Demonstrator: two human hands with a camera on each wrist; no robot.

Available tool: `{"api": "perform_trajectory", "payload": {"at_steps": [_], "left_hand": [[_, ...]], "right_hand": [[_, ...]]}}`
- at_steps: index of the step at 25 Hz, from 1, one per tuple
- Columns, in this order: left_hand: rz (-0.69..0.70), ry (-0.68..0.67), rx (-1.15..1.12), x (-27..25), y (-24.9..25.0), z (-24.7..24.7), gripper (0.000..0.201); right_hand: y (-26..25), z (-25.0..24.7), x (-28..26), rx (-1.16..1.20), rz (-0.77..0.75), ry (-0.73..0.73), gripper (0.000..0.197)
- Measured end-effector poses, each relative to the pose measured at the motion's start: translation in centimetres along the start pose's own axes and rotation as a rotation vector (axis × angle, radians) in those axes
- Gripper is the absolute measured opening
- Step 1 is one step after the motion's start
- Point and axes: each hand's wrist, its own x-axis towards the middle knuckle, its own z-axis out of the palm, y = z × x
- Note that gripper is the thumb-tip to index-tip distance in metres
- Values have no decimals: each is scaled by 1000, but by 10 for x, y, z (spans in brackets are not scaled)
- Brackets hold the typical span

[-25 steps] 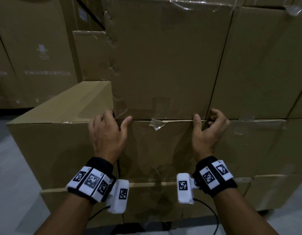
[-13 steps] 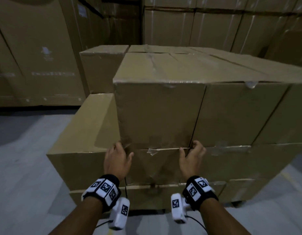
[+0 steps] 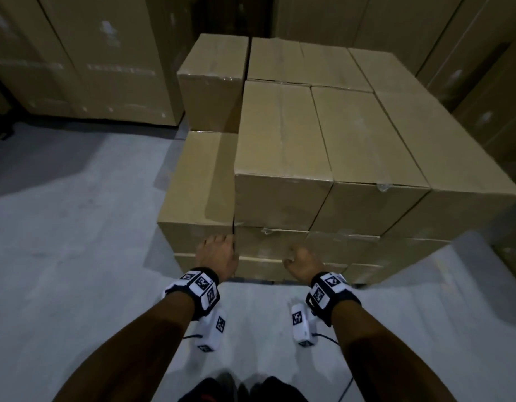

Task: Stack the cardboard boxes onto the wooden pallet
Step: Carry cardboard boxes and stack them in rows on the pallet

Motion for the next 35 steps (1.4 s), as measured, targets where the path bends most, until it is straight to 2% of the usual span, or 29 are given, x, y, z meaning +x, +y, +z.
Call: {"api": "perform_trajectory", "payload": {"at_steps": [4, 9, 15, 19, 22, 26, 35], "left_hand": [[-47, 3, -41, -37, -10, -9, 45], [-175, 69, -78, -83, -20, 11, 44], [-377, 157, -160, -164, -16, 33, 50], [-564, 146, -189, -239, -28, 54, 51], [-699, 175, -227, -305, -47, 67, 50], [-922, 212, -293, -394, -83, 81, 49], [-1325, 307, -397, -630, -224, 133, 50]], "right_hand": [[-16, 4, -24, -74, -50, 4, 44], [-22, 29, -34, -172, -172, -46, 49], [-35, 52, -62, -318, -417, -105, 36], [-61, 88, -92, -386, -588, -183, 44], [-92, 126, -126, -438, -717, -283, 47], [-143, 189, -180, -567, -895, -343, 50], [-292, 399, -351, -779, -1192, -551, 51]]}}
